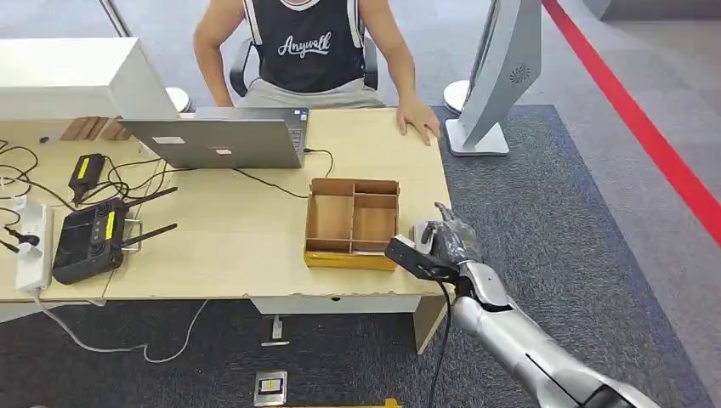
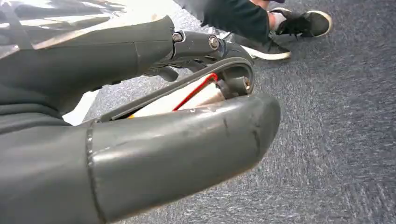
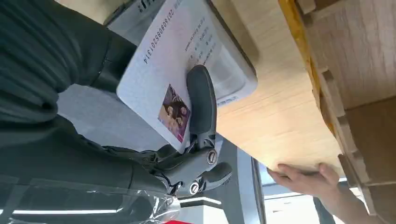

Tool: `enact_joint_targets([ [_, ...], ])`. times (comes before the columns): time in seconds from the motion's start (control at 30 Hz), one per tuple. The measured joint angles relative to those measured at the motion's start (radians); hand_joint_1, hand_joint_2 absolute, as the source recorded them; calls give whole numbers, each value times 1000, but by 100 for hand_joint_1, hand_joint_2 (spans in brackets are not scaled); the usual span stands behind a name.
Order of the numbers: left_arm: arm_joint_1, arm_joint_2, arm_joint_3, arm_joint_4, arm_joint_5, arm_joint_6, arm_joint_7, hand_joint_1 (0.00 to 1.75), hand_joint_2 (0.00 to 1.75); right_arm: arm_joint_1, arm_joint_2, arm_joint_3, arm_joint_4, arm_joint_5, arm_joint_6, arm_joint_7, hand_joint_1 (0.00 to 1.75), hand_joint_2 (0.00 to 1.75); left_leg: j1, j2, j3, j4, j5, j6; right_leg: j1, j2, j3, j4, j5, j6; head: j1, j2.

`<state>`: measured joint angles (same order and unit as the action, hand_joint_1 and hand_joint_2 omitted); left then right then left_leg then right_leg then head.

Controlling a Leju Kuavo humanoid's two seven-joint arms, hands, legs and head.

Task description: Pass the card to the sensor for recognition and then transmit it.

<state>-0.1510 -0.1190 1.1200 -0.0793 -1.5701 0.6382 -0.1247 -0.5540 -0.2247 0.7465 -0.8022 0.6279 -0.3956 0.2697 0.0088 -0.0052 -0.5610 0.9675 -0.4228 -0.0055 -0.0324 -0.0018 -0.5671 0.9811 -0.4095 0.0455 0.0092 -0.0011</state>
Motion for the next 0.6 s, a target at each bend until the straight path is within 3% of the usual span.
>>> enact_joint_targets([
  [0.6, 0, 0, 0, 0, 0, -1, -5, 0, 0, -44, 3, -21, 2, -81, -3, -31, 175, 175, 0, 0, 0, 0, 0, 0, 0, 0, 0, 0, 0, 0, 0, 0],
])
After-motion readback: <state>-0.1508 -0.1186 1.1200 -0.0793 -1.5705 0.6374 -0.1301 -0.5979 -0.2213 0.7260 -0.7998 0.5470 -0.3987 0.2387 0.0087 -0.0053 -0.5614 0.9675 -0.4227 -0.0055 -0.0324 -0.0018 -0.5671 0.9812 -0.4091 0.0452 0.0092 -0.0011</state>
